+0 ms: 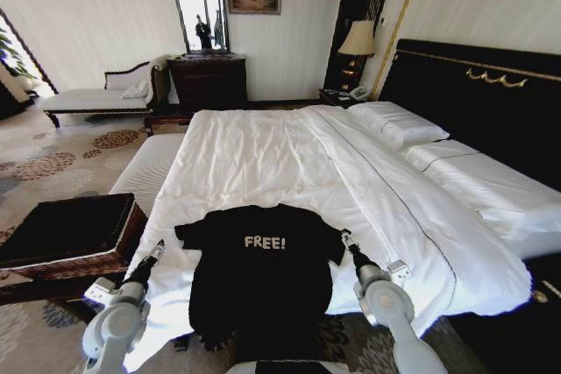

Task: Fold the clothes on the bed and place them into the basket.

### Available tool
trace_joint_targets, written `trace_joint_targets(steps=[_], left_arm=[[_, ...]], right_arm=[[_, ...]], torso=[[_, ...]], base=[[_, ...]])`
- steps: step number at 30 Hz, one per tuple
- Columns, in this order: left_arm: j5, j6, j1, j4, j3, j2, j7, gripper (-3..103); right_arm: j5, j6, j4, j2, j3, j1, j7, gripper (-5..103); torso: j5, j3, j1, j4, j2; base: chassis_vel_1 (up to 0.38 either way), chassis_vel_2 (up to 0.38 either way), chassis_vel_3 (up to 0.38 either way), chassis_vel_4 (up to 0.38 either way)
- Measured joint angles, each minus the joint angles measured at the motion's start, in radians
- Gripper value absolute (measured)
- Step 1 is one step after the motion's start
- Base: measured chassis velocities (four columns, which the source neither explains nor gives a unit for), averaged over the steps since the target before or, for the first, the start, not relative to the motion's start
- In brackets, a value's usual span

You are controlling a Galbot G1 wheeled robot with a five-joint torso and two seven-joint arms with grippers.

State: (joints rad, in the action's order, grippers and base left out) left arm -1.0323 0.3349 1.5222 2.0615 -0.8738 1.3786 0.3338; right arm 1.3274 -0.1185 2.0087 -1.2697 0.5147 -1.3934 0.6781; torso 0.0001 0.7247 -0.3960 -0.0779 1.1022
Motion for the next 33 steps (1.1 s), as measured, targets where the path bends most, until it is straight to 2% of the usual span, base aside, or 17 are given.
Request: trace_joint_targets(steps=[12, 15, 17, 19, 20, 22, 23, 25, 28, 32, 33], left_arm=[[-0.011, 0.016, -0.01, 0.038, 0.021, -0.003, 0.003, 100], [-0.054, 0.037, -0.012, 0.068, 0.024, -0.009, 0.015, 100], [-0.069, 0.044, -0.015, 0.078, 0.024, -0.012, 0.019, 100], [-0.086, 0.056, -0.021, 0.093, 0.024, -0.017, 0.028, 100], [-0.096, 0.064, -0.022, 0.103, 0.023, -0.018, 0.033, 100], [-0.113, 0.074, -0.023, 0.123, 0.021, -0.017, 0.04, 100], [-0.113, 0.074, -0.023, 0.123, 0.021, -0.017, 0.04, 100], [-0.119, 0.081, -0.023, 0.137, 0.02, -0.014, 0.044, 100], [-0.12, 0.082, -0.023, 0.139, 0.02, -0.012, 0.046, 100], [-0.119, 0.082, -0.024, 0.134, 0.02, -0.01, 0.048, 100], [-0.119, 0.082, -0.024, 0.134, 0.02, -0.01, 0.048, 100]], right_arm=[[0.012, 0.003, -0.135, 0.041, -0.023, 0.066, -0.074, 100], [0.01, 0.009, -0.157, 0.056, -0.025, 0.084, -0.089, 101], [0.008, 0.013, -0.165, 0.057, -0.025, 0.088, -0.093, 97], [0.005, 0.017, -0.179, 0.058, -0.027, 0.092, -0.103, 88], [0.004, 0.017, -0.184, 0.058, -0.028, 0.092, -0.107, 88], [-0.003, 0.017, -0.189, 0.055, -0.033, 0.089, -0.116, 77], [-0.003, 0.017, -0.189, 0.055, -0.033, 0.089, -0.116, 77], [-0.013, 0.017, -0.193, 0.048, -0.038, 0.084, -0.125, 65], [-0.02, 0.017, -0.197, 0.043, -0.044, 0.083, -0.13, 61], [-0.027, 0.015, -0.202, 0.041, -0.054, 0.088, -0.134, 38], [-0.027, 0.015, -0.202, 0.041, -0.054, 0.088, -0.134, 38]], torso=[[-0.0002, 0.0, 0.0, -0.0001, 0.0], [0.0, 0.0, 0.0, 0.0002, 0.0], [0.0, 0.0, 0.0, 0.0, 0.0], [-0.0001, 0.0, 0.0, 0.0, 0.0], [-0.0001, 0.0, 0.0, 0.0001, 0.0], [0.0, 0.0, 0.0, 0.0001, 0.0], [0.0, 0.0, 0.0, 0.0001, 0.0], [0.0, 0.0, 0.0, 0.0, 0.0], [0.0, 0.0, 0.0, 0.0, 0.0], [-0.0002, 0.0, 0.0, 0.0001, 0.0], [-0.0002, 0.0, 0.0, 0.0001, 0.0]], base=[[0.0, 0.0, 0.0, 0.0], [0.0, 0.0, 0.0, 0.0], [0.0, 0.0, 0.0, 0.0], [0.0, 0.0, 0.0, 0.0], [0.0, 0.0, 0.0, 0.0], [0.0, 0.0, 0.0, 0.0], [0.0, 0.0, 0.0, 0.0], [0.0, 0.0, 0.0, 0.0], [0.0, 0.0, 0.0, 0.0], [0.0, 0.0, 0.0, 0.0], [0.0, 0.0, 0.0, 0.0]])
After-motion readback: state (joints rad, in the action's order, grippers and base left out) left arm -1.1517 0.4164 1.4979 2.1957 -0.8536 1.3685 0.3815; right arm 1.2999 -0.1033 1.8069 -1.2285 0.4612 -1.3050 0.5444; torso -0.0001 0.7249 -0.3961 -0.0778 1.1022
